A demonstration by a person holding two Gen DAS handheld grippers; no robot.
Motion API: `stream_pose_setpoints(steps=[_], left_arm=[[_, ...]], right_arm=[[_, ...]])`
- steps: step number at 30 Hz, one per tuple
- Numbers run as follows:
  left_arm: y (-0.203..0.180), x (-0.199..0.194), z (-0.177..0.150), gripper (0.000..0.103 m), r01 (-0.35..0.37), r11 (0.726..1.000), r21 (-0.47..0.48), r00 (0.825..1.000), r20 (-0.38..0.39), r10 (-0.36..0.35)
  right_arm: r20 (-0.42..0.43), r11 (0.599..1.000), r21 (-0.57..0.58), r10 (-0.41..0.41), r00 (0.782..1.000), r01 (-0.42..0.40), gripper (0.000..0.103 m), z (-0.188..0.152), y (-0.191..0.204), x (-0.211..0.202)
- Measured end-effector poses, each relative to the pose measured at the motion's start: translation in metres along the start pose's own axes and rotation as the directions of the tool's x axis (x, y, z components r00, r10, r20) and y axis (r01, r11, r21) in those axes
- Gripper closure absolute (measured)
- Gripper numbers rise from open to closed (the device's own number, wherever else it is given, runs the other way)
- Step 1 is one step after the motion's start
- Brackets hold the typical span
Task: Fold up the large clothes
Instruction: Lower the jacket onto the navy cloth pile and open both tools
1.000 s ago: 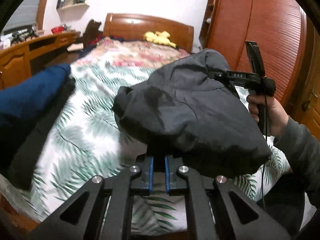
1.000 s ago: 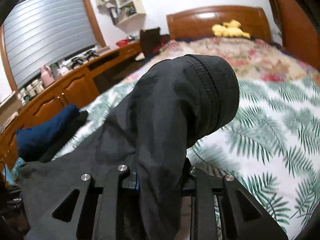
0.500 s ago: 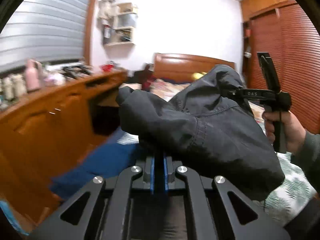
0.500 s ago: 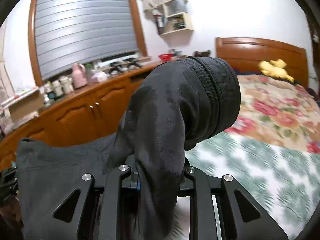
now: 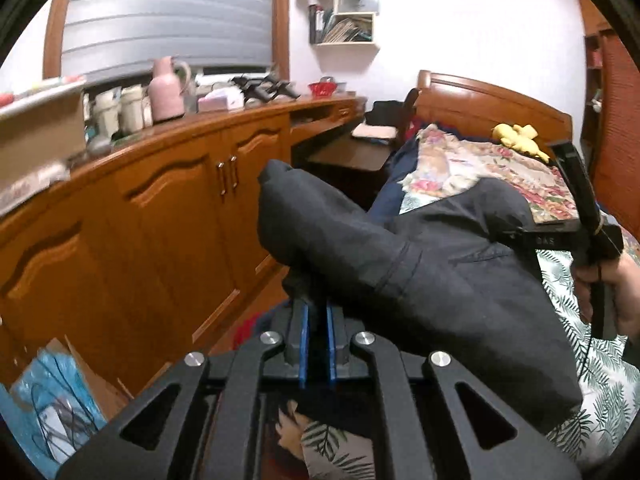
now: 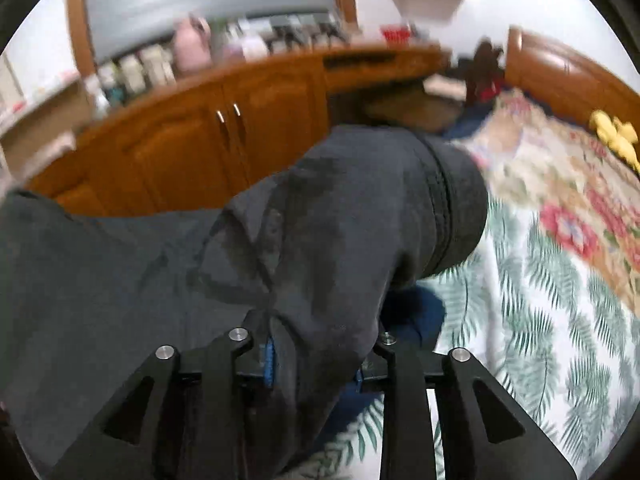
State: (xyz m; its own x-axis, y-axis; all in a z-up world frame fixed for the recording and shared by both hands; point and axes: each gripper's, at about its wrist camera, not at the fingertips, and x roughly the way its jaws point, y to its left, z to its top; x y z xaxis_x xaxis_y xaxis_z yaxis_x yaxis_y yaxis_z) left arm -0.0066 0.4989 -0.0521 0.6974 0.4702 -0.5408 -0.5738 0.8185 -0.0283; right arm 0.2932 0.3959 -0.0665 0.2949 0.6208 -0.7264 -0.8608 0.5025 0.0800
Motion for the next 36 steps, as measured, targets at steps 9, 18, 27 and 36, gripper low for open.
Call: stream_pose_setpoints(steps=[9,18,27,36], left_arm=[[-0.01,-0.03,-0.017,0.085,-0.043,0.999,0.02,0.999,-0.007,0.043],[-0.074,-0.096,0.012,0.072,0.015,0.997,0.08,0.993,0.119,-0.025],[-0.179,-0.155,0.015,0.068,0.164,0.966,0.202,0.95,0.232,-0.21],[-0.287,-0.184,-0.01,0.068,0.287,0.913,0.291,0.919,0.187,-0.348]], right_arm=[[0.062,0.998,-0.048,-0.046,0.997,0.049,0.05,-0.047,-0.025,-0.067],[0.249,0.992,-0.063,-0.088,0.965,0.106,0.043,-0.121,-0.02,-0.191],[0.326,0.983,0.026,-0.18,0.928,0.181,0.027,-0.19,-0.053,-0.301],[0.354,0.947,0.104,-0.319,0.879,0.302,0.022,-0.261,-0.083,-0.376]])
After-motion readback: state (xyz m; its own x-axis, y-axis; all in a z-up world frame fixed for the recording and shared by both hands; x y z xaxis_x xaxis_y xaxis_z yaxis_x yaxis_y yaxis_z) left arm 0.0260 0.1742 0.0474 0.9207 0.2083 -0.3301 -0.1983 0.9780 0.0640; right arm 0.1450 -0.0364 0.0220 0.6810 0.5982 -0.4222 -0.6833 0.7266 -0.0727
